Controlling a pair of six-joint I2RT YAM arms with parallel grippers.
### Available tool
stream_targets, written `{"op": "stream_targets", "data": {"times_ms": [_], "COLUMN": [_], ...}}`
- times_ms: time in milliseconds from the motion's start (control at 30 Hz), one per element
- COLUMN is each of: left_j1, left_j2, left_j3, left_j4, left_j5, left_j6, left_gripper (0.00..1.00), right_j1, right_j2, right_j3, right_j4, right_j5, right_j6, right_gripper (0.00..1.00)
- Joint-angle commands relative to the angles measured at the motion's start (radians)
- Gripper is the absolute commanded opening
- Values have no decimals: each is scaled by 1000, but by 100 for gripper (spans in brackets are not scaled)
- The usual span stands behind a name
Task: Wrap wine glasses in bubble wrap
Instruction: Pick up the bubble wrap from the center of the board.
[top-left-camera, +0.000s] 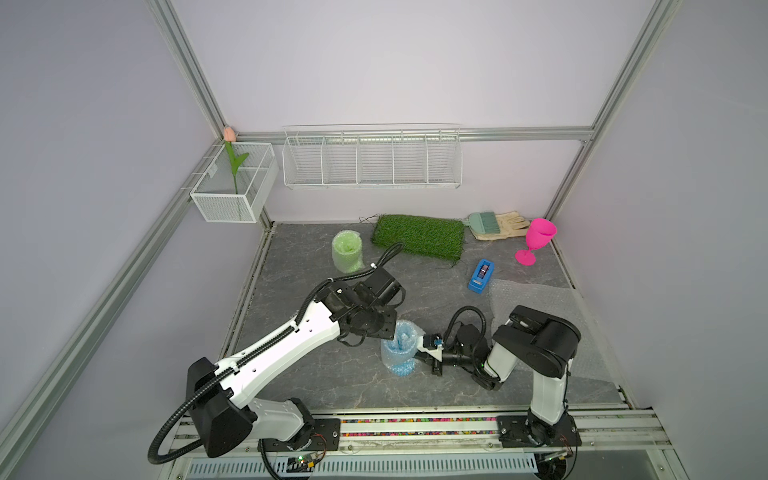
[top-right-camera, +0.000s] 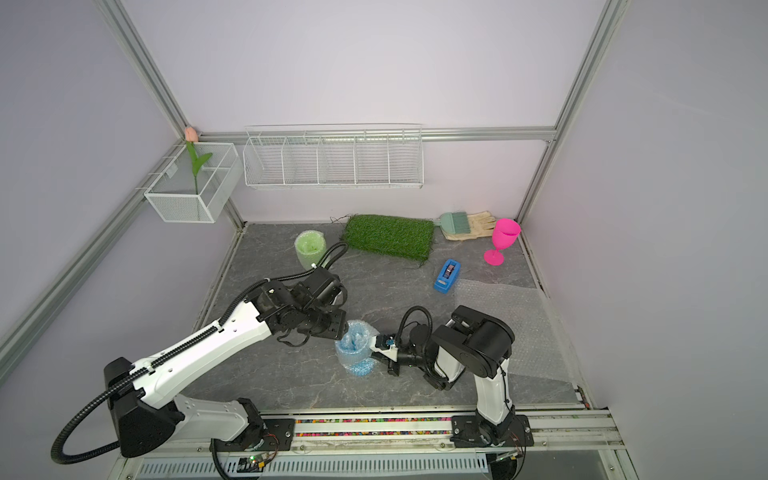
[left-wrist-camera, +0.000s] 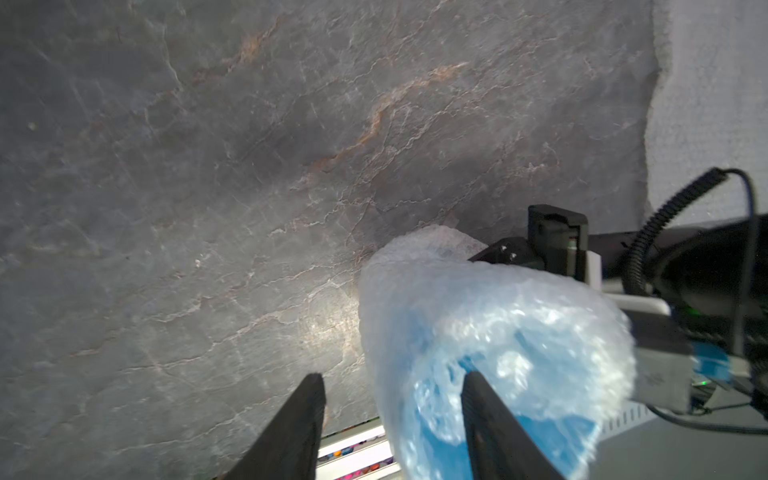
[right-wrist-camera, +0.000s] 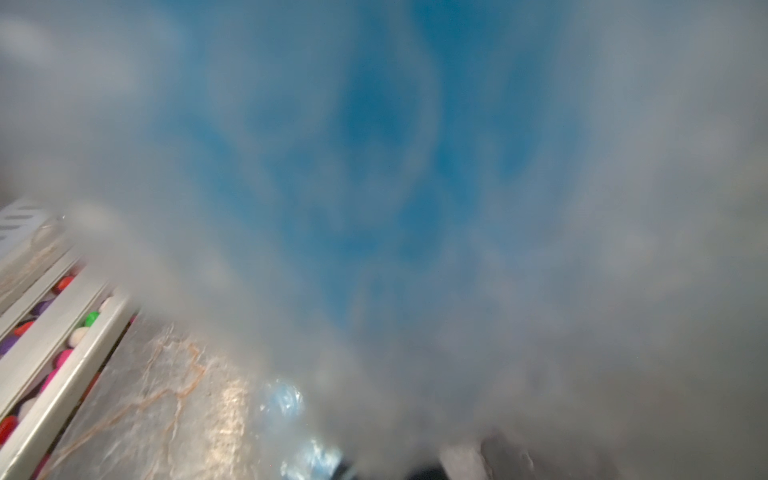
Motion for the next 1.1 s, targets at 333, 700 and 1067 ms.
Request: {"op": "stream_targets", "data": {"times_ms": [333, 700, 1067], "left_j1": [0, 171, 381], "left_j2": [76, 254, 746], "left_j3": [-44, 382, 1063], "left_j4": [37, -199, -409], "left_j5": [-6, -157, -176], "left_j6": [-63, 238, 521], "left_gripper": [9, 4, 3], "right_j1": [-12, -35, -19], "right_j2": [-3, -575, -992], "right_j3": [-11, -47, 94], "right_j4": [5, -659, -1255], "right_j5": [33, 114, 217], "right_j6": [27, -20, 20], "right_gripper": [11, 43, 43]}}
